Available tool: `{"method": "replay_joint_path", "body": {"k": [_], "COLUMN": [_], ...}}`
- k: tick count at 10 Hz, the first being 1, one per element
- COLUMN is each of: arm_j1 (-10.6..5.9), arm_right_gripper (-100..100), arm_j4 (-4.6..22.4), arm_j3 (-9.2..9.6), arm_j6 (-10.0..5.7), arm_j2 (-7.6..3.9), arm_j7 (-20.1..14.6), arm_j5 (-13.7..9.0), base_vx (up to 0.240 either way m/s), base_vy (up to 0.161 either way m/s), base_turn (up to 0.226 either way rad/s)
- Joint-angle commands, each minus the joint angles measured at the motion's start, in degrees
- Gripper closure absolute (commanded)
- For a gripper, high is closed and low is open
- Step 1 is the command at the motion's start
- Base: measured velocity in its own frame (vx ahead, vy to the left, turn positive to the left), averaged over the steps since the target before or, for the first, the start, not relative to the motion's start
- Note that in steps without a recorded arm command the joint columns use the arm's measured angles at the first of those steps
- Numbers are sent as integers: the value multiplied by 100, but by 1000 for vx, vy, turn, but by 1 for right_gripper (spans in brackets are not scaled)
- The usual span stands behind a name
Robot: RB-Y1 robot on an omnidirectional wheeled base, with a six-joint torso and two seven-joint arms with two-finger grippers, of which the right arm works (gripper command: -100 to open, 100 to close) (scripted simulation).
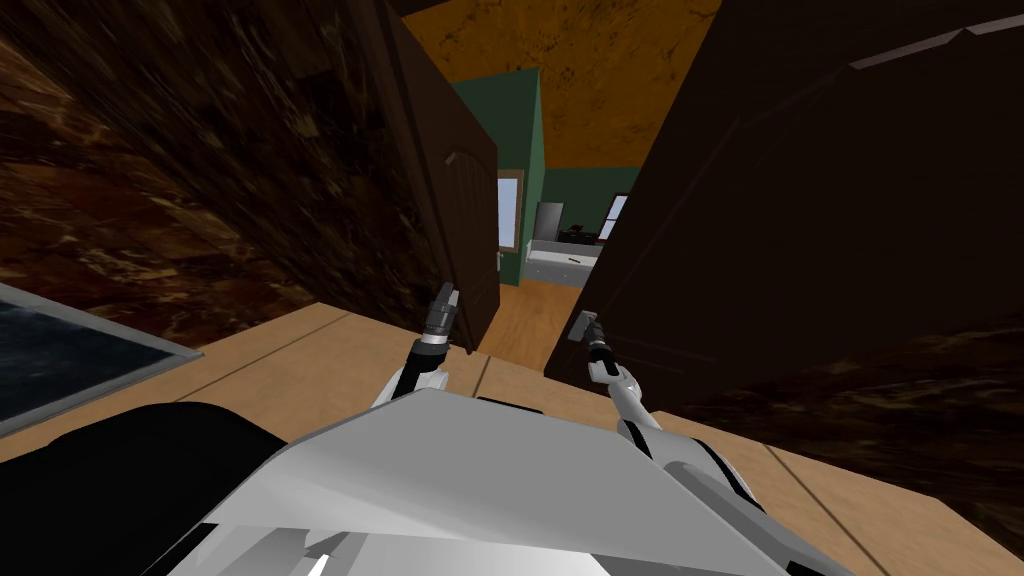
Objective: Push the door open
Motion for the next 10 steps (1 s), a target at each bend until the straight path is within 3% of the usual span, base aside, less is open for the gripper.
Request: {"method": "replay_joint_path", "body": {"k": [1,10], "arm_j1": [-9,-62], "arm_right_gripper": [100,100], "arm_j4": [14,95], "arm_j3": [-61,-420], "arm_j6": [8,57], "arm_j2": [11,76], "arm_j7": [54,374], "arm_j5": [-20,-135], "base_vx": [98,168], "base_vy": [8,32], "base_turn": [-39,-57]}}
